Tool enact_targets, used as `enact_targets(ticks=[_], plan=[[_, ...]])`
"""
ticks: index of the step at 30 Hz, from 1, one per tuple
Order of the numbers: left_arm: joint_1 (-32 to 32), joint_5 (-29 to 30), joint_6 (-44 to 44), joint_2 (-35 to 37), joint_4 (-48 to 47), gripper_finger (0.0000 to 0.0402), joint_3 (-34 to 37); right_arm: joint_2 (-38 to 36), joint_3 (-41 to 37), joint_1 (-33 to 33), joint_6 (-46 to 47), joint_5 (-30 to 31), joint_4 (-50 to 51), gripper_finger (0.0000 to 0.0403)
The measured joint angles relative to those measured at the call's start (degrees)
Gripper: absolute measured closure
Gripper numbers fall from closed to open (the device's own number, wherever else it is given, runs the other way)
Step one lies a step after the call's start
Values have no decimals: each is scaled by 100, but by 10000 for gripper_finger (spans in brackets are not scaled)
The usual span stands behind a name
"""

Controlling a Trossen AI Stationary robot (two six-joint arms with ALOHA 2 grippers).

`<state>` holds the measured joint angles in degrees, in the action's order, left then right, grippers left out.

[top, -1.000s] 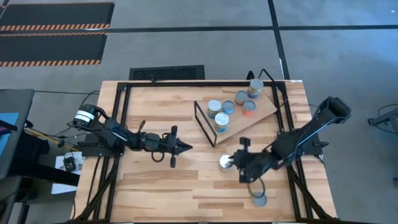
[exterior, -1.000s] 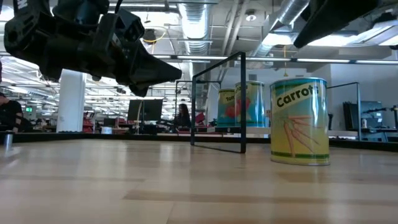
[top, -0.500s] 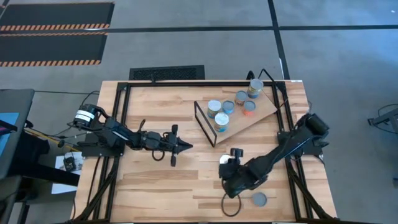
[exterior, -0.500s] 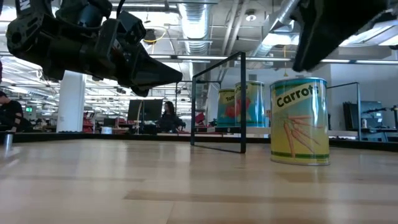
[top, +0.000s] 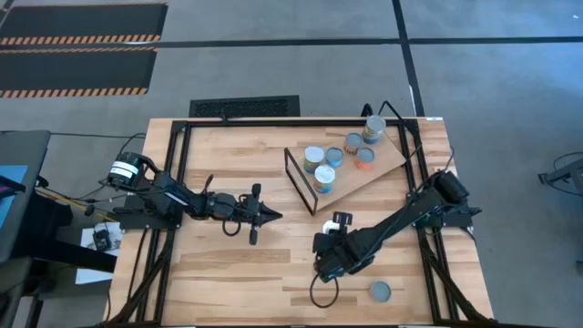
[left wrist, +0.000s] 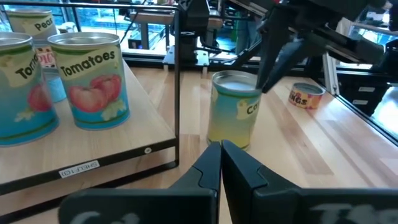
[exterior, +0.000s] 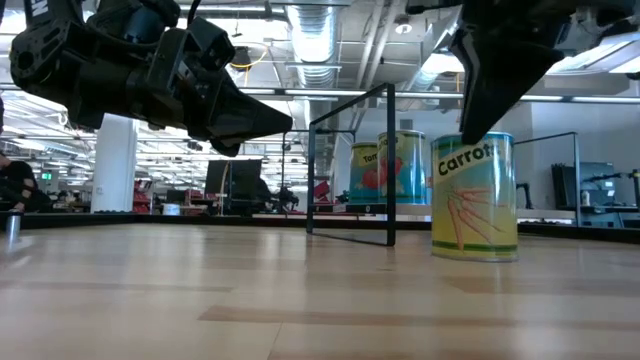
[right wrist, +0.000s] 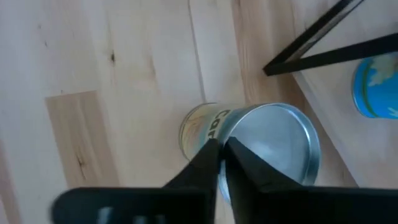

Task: Pick and place cans onto a shelf
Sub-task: Put the canned carrots onto the shelf aligned with other cans

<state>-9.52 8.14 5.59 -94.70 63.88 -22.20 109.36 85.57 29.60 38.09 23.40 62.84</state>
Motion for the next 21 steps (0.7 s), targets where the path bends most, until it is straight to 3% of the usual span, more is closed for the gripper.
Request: enact_targets(ticks=[3,15,21], plan=[[0,0,11,-2,0,402,0,-89,-20,-50,-46,-109,82,393],[-2,-17,92,-2,-2,402,0,-752,-36,-170,-32,-260,862,399],[-4,-28,108,-2,-4,402,0,-1544,-34,-331,635,22,2066,400]])
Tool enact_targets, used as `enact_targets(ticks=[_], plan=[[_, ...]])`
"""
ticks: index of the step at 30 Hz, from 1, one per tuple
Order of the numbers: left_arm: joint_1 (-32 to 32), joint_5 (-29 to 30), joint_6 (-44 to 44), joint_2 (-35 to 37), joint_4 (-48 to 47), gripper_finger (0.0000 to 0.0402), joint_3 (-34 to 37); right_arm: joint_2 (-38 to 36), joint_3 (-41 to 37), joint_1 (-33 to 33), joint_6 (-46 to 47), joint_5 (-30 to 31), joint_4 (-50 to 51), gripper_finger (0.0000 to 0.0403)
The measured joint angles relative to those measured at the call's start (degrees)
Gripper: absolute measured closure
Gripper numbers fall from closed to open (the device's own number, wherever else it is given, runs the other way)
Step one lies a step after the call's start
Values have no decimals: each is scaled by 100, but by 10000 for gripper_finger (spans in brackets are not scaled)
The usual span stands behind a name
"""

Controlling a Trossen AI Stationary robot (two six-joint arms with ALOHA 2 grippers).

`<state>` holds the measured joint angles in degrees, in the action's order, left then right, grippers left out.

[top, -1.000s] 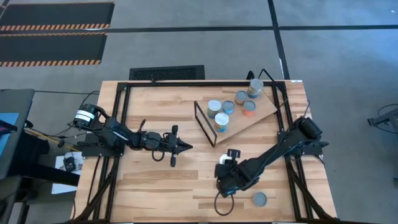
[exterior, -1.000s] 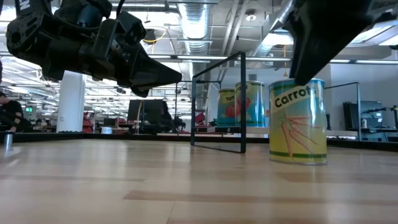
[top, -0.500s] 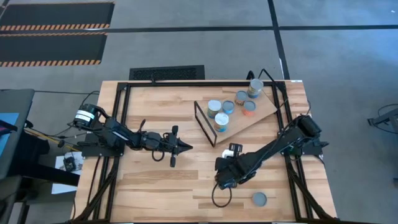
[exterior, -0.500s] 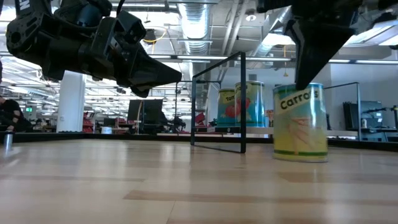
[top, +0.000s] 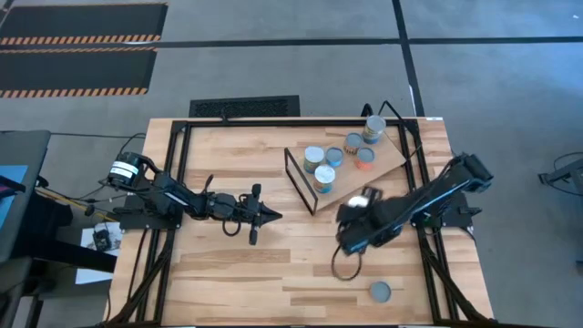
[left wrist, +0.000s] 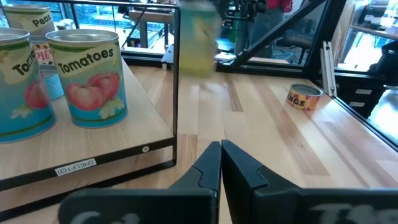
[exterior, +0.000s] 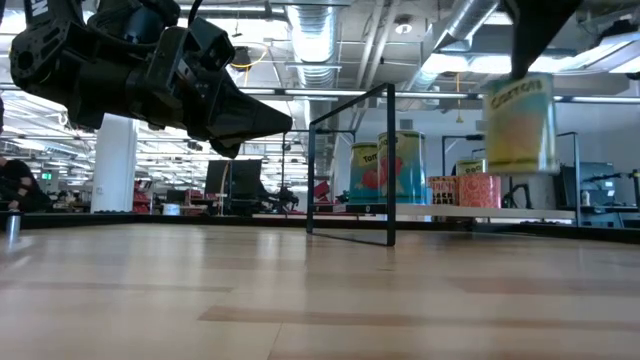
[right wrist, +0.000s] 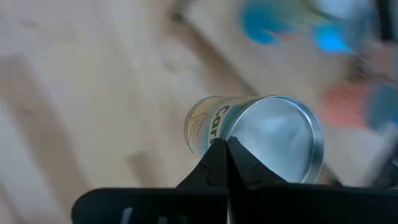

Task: Pick and place cans onto a shelf
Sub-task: Put the canned carrots onto the shelf aligned with other cans

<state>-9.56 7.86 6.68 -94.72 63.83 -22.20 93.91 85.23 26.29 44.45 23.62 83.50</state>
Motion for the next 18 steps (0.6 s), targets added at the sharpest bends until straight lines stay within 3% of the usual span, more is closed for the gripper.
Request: enact_targets(ticks=[3,11,18], plan=[[0,0,0,0,0,402,0,-450,-80,-222,335,198,654,400],[-18,-4,2,0,3,402,-2,-2225,-1662,-1248,354,332,432,402],[-17,-3,2,-2,34,402,-2,-3300,-2458,-2797,-694,371,-104,403]])
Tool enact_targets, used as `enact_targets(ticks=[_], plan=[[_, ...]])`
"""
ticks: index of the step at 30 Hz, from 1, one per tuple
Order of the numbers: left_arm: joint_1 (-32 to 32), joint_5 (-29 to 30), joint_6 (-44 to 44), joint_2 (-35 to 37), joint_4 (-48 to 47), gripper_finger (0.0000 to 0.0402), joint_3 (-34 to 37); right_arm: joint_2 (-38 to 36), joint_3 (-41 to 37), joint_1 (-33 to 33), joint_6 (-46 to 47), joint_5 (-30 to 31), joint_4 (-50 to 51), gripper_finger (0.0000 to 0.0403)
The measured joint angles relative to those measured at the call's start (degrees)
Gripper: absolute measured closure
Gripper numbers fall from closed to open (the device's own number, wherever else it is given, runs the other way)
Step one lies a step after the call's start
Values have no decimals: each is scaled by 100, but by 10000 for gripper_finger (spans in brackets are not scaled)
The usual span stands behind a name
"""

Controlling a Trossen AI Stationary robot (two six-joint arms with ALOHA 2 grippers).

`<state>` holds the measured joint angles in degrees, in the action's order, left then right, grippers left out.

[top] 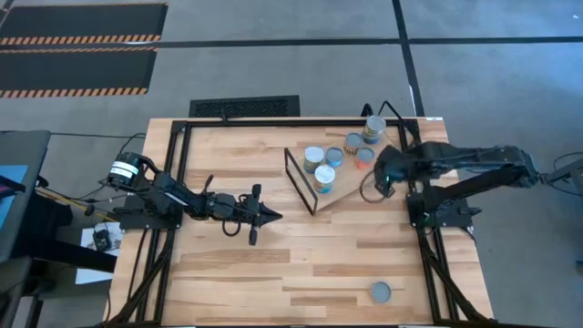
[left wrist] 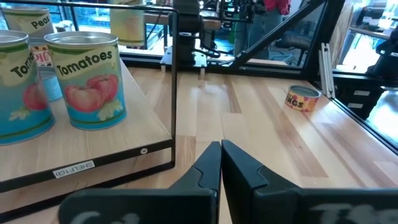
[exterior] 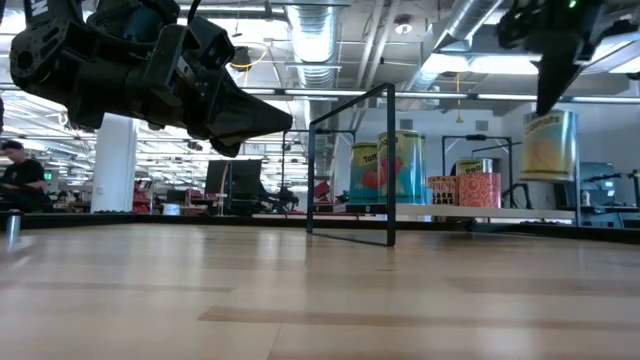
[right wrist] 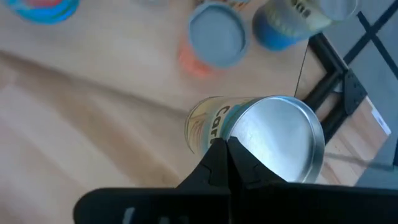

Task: Pick and place cans onto a shelf
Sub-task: Put the canned carrots onto the shelf aligned with other cans

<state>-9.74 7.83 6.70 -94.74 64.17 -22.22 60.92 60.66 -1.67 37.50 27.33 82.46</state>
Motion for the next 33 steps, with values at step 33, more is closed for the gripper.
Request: enact_targets(ticks=[33], plan=[[0,3,0,0,25,401,0,972,-95,-3940,-3936,-1243,-1980,402]])
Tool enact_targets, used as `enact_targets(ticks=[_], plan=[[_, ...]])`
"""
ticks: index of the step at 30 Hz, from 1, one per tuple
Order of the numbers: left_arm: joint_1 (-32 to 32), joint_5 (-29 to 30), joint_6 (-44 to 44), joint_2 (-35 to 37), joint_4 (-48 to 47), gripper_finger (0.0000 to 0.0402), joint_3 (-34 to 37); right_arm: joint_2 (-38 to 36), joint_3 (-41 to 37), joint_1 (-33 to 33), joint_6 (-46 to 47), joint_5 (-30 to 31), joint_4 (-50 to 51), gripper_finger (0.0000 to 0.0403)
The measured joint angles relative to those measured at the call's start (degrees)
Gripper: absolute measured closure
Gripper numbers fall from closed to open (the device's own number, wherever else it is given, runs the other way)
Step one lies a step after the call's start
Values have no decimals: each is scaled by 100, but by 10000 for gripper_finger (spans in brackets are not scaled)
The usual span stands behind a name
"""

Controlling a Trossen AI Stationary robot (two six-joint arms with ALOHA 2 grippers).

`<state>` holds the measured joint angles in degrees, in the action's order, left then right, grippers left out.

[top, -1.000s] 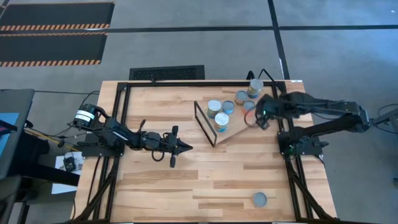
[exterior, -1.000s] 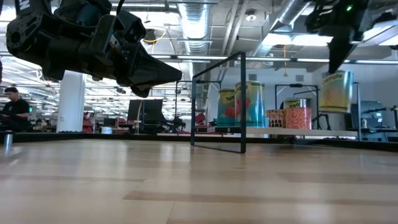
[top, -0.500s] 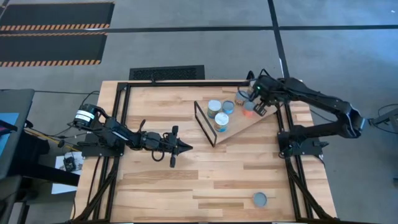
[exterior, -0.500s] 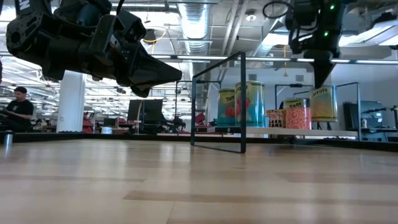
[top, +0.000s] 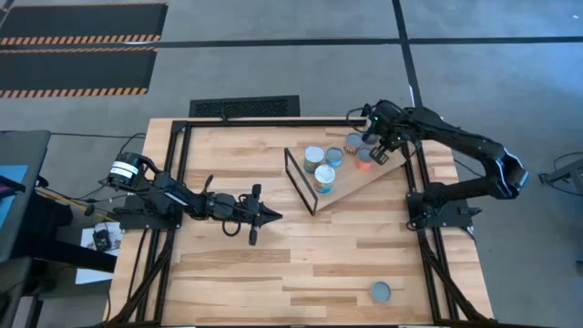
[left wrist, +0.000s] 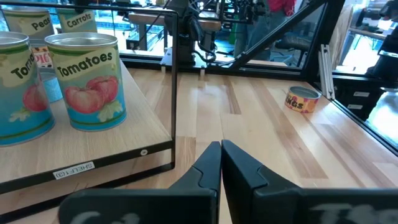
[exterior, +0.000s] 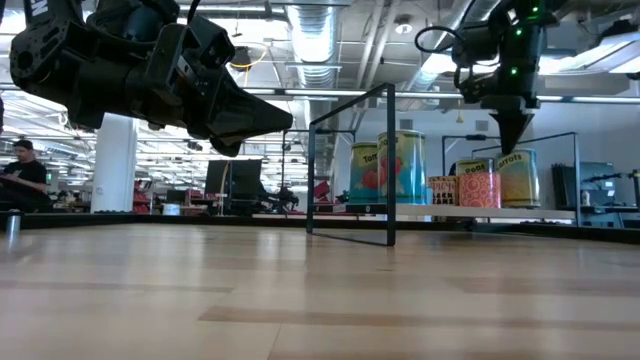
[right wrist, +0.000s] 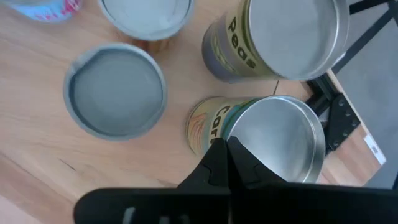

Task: Pick and place cans onto a shelf
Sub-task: Put the canned carrots onto the shelf aligned with other cans

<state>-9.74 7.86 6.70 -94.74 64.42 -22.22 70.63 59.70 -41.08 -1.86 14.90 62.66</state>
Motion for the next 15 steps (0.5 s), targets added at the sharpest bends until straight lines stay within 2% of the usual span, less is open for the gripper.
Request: enact_targets(ticks=[5,15], plan=[[0,2,0,0,5,401,0,-11,0,-5,2,-48,-86,392],[2,-30,75,0,12,401,0,-24,0,0,124,26,-27,312]])
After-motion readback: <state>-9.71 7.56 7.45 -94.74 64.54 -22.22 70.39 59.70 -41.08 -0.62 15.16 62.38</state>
